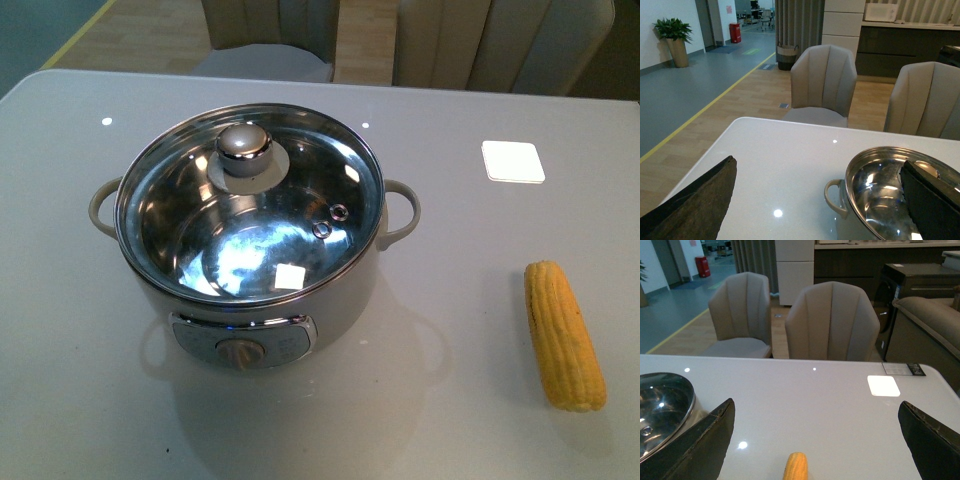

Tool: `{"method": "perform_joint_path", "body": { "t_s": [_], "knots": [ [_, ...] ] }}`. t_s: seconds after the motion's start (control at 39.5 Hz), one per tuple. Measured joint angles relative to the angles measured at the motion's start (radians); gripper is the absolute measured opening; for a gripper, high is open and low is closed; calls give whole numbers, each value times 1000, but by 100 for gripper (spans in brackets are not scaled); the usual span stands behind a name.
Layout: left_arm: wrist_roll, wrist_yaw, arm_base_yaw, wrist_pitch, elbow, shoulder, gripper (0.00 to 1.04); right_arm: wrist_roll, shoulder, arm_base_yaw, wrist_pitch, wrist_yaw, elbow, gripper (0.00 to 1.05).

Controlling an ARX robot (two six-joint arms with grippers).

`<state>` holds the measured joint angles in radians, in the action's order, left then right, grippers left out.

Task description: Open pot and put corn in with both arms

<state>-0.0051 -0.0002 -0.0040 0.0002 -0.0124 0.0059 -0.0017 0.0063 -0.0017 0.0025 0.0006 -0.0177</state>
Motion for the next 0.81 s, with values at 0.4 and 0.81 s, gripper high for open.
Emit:
{"method": "perform_joint_path", "body": {
  "t_s": [0.4, 0.81],
  "knots": [
    [0, 0, 0, 0, 0, 0, 98, 0, 0, 0, 0, 0, 0, 96],
    [-178, -188, -131, -296, -183, 291, 98, 0, -1, 0, 0, 0, 0, 96]
  ]
}}
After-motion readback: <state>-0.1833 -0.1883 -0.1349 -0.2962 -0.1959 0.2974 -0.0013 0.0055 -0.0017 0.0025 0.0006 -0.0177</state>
